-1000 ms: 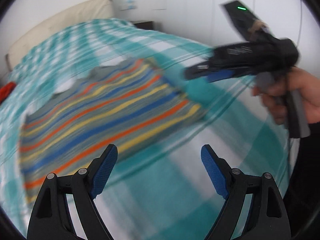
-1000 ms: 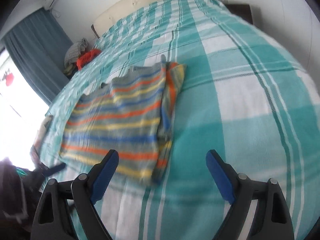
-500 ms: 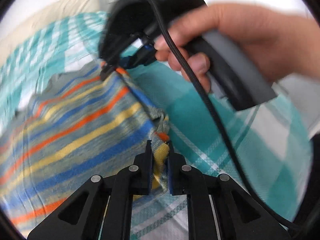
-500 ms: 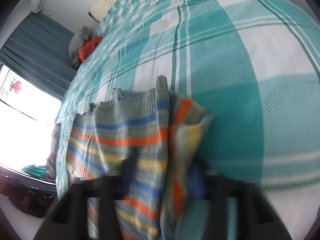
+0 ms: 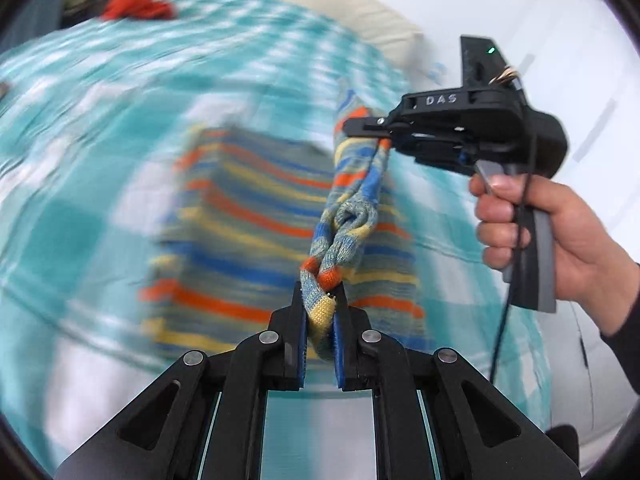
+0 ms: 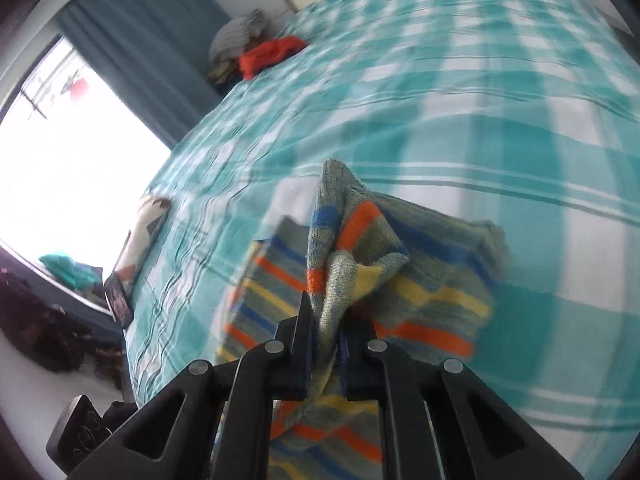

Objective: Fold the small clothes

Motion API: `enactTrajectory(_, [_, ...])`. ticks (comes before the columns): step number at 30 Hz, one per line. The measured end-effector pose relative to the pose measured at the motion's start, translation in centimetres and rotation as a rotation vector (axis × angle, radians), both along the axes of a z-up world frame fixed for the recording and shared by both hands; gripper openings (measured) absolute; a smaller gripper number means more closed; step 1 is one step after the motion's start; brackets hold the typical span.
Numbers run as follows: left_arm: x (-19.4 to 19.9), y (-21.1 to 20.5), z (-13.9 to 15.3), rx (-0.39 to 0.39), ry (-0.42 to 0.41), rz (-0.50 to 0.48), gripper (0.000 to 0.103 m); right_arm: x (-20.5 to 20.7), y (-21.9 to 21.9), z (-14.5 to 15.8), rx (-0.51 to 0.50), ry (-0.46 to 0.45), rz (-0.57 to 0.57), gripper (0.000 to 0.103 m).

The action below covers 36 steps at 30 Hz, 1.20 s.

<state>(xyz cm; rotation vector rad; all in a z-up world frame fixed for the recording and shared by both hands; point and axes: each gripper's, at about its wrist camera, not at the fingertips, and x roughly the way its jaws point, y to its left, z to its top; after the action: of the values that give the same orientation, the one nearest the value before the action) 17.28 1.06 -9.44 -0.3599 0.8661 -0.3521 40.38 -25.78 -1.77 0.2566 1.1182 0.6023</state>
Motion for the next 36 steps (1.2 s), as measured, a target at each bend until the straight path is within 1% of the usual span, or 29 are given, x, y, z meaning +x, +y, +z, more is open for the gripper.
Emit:
enactTrajectory(2, [0.1, 1.9, -1.6, 0.007, 0.048, 0.049, 0.014, 0.5, 4.3, -0.8, -0.038, -0.011, 0.038, 0.011])
enactTrajectory(3, [0.1, 2.8, -2.6, 0.028, 0.099, 0.070, 0.024, 0.7, 5.8, -1.3, -0.046, -0.016, 0.050, 0.016])
enactTrajectory(4, [1.0, 2.9, -3.0, 0.042, 0.130, 0.088, 0.030, 0.8, 7.6, -1.8, -0.054, -0.019, 0.061, 0.022])
enactTrajectory(5, [0.5, 3.9, -3.3, 0.030, 0.139, 0.105, 0.030, 0.7, 8.5, -2.4, -0.047, -0.011, 0.068, 0.029])
enactTrajectory(6, [-0.4, 4.9, -3.0, 0.015, 0.131, 0.125, 0.038, 0.7, 9.2, -2.7, -0.014, 0.005, 0.063, 0.043])
enactTrajectory(7, [-0.9, 5.6, -2.6, 0.020, 0.124, 0.147, 0.052, 0.5, 9.2, -2.7, 0.022, 0.010, 0.050, 0.047])
enactTrajectory(9, [-2.0, 6.5, -1.8, 0.023, 0.093, 0.169, 0.062, -0.1, 8.7, -1.9, 0.087, -0.014, 0.032, 0.047])
enactTrajectory(10, [-2.4, 6.8, -1.2, 0.017, 0.076, 0.164, 0.063, -0.7, 7.9, -1.2, 0.093, -0.029, 0.029, 0.047])
enactTrajectory(13, [-1.4, 6.6, -0.5, 0.018, 0.050, 0.121, 0.067, -2.9, 4.6, 0.5, 0.038, -0.087, 0.009, 0.047])
enactTrajectory(14, [-0.5, 6.5, -0.4, 0.026, 0.038, 0.106, 0.068, -3.7, 3.9, 0.9, 0.005, -0.109, 0.009, 0.047])
enactTrajectory(16, [2.2, 5.7, -0.2, 0.068, 0.015, 0.073, 0.068, -6.3, 2.1, 1.5, -0.100, -0.175, 0.025, 0.047])
enactTrajectory(17, [4.4, 5.1, -0.2, 0.090, 0.006, 0.060, 0.068, -7.7, 1.4, 1.5, -0.135, -0.194, 0.039, 0.047])
enactTrajectory(19, [7.7, 3.8, -0.2, 0.153, -0.007, 0.048, 0.069, -10.1, 0.6, 1.1, -0.172, -0.220, 0.071, 0.046])
enactTrajectory(20, [9.4, 3.2, -0.6, 0.179, 0.004, 0.042, 0.069, -11.1, 0.3, 0.8, -0.180, -0.227, 0.084, 0.045])
enactTrajectory(21, [11.3, 2.6, -1.4, 0.218, 0.036, 0.036, 0.065, -12.2, 0.3, 0.1, -0.181, -0.236, 0.101, 0.045])
enactTrajectory(22, [12.5, 2.3, -2.4, 0.264, 0.077, 0.040, 0.040, -12.8, 0.7, -0.7, -0.172, -0.230, 0.114, 0.045])
enactTrajectory(23, [13.6, 2.2, -3.6, 0.290, 0.128, 0.043, 0.032, -13.0, 1.2, -1.7, -0.172, -0.214, 0.127, 0.045])
enactTrajectory(24, [14.6, 2.9, -4.8, 0.247, 0.176, 0.056, 0.031, -13.3, 2.1, -4.0, -0.203, -0.168, 0.144, 0.044])
enactTrajectory(25, [14.9, 3.7, -5.0, 0.217, 0.182, 0.081, 0.030, -13.3, 2.6, -5.8, -0.229, -0.133, 0.152, 0.045])
enactTrajectory(26, [15.0, 4.1, -4.8, 0.214, 0.182, 0.095, 0.030, -14.0, 3.2, -7.1, -0.255, -0.154, 0.143, 0.045])
enactTrajectory(27, [14.7, 4.7, -4.0, 0.214, 0.175, 0.101, 0.031, -14.5, 3.5, -6.9, -0.271, -0.206, 0.131, 0.045])
enactTrajectory(28, [14.3, 5.1, -3.4, 0.207, 0.166, 0.098, 0.032, -14.9, 3.8, -6.4, -0.290, -0.226, 0.127, 0.045])
enactTrajectory(29, [13.4, 5.6, -2.5, 0.210, 0.150, 0.098, 0.035, -15.1, 3.8, -5.8, -0.299, -0.227, 0.122, 0.045])
enactTrajectory(30, [12.2, 6.1, -1.7, 0.219, 0.132, 0.098, 0.049, -15.4, 3.5, -4.8, -0.278, -0.229, 0.112, 0.045])
enactTrajectory(31, [10.6, 6.6, -0.8, 0.217, 0.114, 0.090, 0.068, -15.9, 3.0, -3.9, -0.247, -0.238, 0.098, 0.045])
enactTrajectory(33, [7.4, 6.9, 0.1, 0.185, 0.075, 0.060, 0.083, -17.4, 2.0, -2.1, -0.217, -0.274, 0.064, 0.045])
enactTrajectory(34, [6.2, 6.6, 0.0, 0.180, 0.067, 0.040, 0.086, -18.1, 1.6, -1.7, -0.207, -0.282, 0.057, 0.045])
enactTrajectory(35, [5.1, 6.1, -0.5, 0.189, 0.072, 0.008, 0.086, -18.6, 1.6, -1.8, -0.196, -0.278, 0.058, 0.045])
enactTrajectory(36, [5.1, 5.1, -1.5, 0.226, 0.088, -0.015, 0.086, -19.2, 1.6, -2.4, -0.187, -0.259, 0.063, 0.045])
